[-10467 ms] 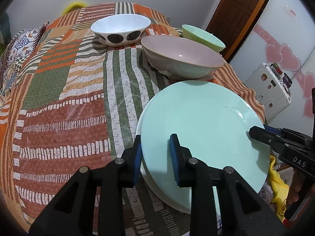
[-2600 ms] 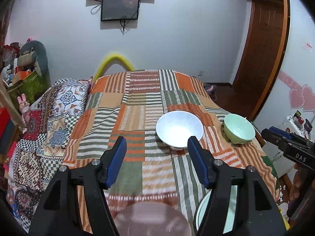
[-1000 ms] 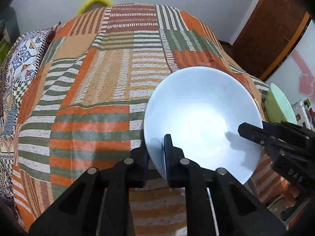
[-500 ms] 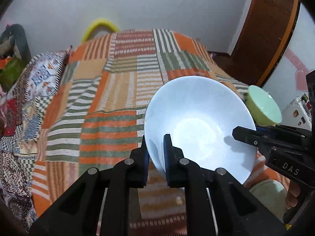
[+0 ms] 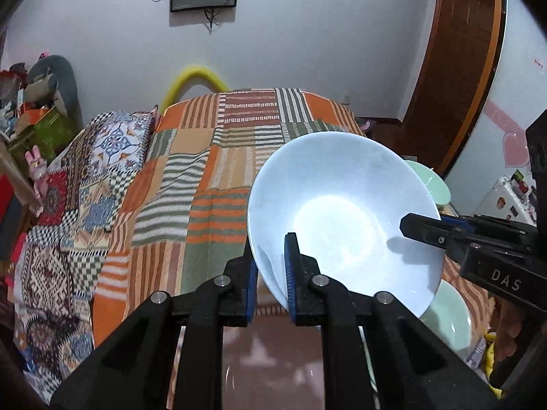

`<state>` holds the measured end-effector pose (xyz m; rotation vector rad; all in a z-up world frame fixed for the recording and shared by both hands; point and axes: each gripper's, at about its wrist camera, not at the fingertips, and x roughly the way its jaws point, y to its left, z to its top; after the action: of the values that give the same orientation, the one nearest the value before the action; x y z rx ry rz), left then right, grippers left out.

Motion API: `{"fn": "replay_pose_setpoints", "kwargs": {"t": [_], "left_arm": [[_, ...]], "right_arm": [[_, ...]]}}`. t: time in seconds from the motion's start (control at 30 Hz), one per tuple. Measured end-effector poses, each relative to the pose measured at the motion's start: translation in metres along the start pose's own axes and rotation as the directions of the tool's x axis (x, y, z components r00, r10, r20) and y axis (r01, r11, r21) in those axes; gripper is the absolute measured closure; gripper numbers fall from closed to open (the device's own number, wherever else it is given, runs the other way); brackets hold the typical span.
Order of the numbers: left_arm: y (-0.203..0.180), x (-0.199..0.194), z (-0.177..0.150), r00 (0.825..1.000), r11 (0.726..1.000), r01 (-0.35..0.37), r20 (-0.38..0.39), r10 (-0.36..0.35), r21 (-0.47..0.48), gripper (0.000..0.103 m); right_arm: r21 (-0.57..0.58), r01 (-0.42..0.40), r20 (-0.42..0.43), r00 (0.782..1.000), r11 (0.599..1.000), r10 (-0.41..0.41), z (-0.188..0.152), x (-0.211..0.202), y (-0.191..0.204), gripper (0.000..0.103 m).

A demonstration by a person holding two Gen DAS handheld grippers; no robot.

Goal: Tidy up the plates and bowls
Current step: 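Lift the white bowl with both grippers and carry it over the pink bowl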

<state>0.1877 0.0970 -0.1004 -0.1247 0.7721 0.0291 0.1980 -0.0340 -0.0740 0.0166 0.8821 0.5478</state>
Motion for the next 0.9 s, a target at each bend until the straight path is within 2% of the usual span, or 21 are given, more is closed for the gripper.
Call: {"fn": "replay_pose_setpoints", "kwargs": {"t": [0.23,0.47,0.9], "left_arm": [[0.006,-0.04,-0.029,1.0,1.0,-0.011,0.004,0.011,-0.021,0.09],[0.013,-0.062,-0.055,1.0,0.999,-0.026,-0.006,0.026,-0.039,0.09],[0.034,-0.048,-0.099,0.996,0.992,-0.02,-0.088,0.009,-0.121,0.09]], "right_arm": [[-0.024,-0.028,0.015,0.999,0.999,0.028,-0.023,-0.016,0.021,0.087],[-0.03,-0.057,0.0,0.998,0.998,0.057,-0.046,-0.022,0.037,0.087],[-0.025,-0.066,-0.074,0.995,0.998,0.064,-0.084,-0.005,0.053,0.087]]}}
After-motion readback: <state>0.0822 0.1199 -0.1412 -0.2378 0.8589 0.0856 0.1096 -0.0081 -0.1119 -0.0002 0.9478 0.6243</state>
